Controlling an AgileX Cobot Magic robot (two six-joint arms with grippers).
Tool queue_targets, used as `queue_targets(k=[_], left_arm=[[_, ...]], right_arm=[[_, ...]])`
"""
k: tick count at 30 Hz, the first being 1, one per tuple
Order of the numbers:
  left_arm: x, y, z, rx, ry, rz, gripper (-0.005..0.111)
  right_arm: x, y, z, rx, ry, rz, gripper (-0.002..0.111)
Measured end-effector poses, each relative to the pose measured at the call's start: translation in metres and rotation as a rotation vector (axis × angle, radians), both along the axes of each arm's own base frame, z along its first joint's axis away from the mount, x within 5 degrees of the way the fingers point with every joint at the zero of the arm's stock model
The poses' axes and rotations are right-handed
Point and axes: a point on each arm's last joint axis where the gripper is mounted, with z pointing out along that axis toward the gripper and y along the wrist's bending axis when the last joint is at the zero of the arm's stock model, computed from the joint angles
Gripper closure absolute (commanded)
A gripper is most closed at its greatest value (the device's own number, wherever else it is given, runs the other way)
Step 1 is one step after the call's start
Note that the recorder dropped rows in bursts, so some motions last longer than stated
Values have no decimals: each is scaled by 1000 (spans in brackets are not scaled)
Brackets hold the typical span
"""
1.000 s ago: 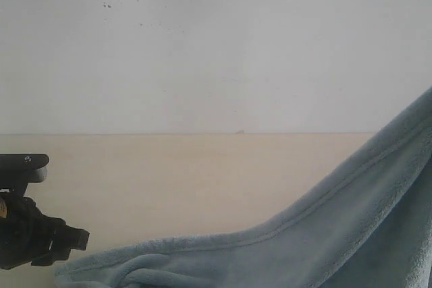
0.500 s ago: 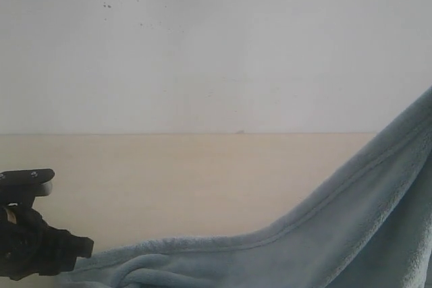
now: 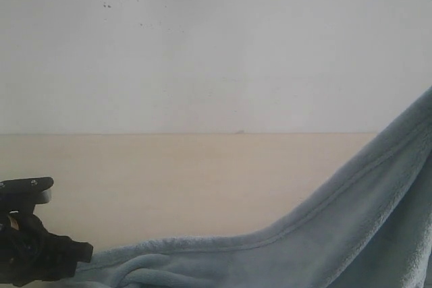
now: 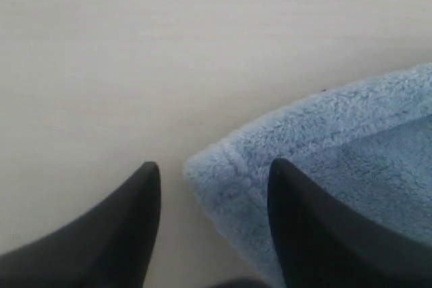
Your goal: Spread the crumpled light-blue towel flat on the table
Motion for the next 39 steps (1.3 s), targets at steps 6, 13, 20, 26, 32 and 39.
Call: queue_targets(k=[6, 13, 20, 26, 32, 39], left_arm=[[1, 0, -8, 2, 15, 6, 59], [7, -1, -15, -7, -15, 24, 73], [10, -1, -18, -15, -30, 40, 103], [8, -1, -16, -7, -17, 22, 103], [-7, 0, 20, -2, -9, -48, 103], [-43, 6, 116, -25, -269, -132, 103]], right_arm=[[0, 0, 0, 0, -1, 2, 108], [0, 0, 0, -1, -3, 4, 108], [0, 1, 0, 7, -1, 6, 108], [0, 3, 2, 32, -16, 23, 108], [1, 5, 3, 54, -32, 38, 108], [0, 2, 1, 22, -5, 18, 108]])
